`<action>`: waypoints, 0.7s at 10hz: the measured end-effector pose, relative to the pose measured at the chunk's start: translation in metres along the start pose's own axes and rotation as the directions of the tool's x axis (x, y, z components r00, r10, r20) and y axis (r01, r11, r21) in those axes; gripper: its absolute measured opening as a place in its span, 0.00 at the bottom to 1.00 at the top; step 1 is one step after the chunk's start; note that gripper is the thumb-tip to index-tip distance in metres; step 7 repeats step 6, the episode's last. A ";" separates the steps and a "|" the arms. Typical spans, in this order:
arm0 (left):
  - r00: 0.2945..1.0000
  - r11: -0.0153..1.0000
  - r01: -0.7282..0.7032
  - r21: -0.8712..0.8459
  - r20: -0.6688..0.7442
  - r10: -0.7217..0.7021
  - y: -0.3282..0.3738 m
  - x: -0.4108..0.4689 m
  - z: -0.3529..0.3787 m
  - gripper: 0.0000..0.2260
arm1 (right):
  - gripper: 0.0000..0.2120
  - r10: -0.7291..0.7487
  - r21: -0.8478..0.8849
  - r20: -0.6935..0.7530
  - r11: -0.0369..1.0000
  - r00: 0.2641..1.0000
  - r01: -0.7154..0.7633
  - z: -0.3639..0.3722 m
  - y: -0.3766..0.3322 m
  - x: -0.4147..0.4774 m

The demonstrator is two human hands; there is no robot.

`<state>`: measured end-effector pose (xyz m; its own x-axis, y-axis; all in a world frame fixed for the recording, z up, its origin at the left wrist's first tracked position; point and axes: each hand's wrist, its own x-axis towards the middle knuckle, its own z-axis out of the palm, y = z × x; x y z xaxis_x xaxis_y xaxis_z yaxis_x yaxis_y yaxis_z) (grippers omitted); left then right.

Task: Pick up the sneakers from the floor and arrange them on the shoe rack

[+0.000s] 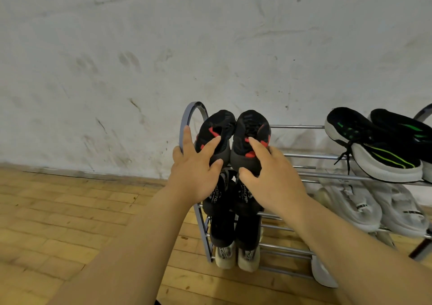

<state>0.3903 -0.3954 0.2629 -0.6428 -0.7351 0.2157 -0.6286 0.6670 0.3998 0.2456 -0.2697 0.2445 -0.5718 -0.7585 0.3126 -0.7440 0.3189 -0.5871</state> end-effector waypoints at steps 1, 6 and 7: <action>1.000 1.000 0.004 0.004 0.005 -0.004 0.001 0.001 0.000 0.25 | 0.35 -0.019 0.007 0.032 1.000 0.999 0.019 -0.007 0.005 0.000; 0.976 0.962 -0.215 0.166 0.069 0.206 0.119 0.098 -0.033 0.31 | 0.36 0.100 -0.376 0.068 0.924 0.993 -0.067 -0.139 0.059 0.103; 0.976 0.962 -0.215 0.166 0.069 0.206 0.119 0.098 -0.033 0.31 | 0.36 0.100 -0.376 0.068 0.924 0.993 -0.067 -0.139 0.059 0.103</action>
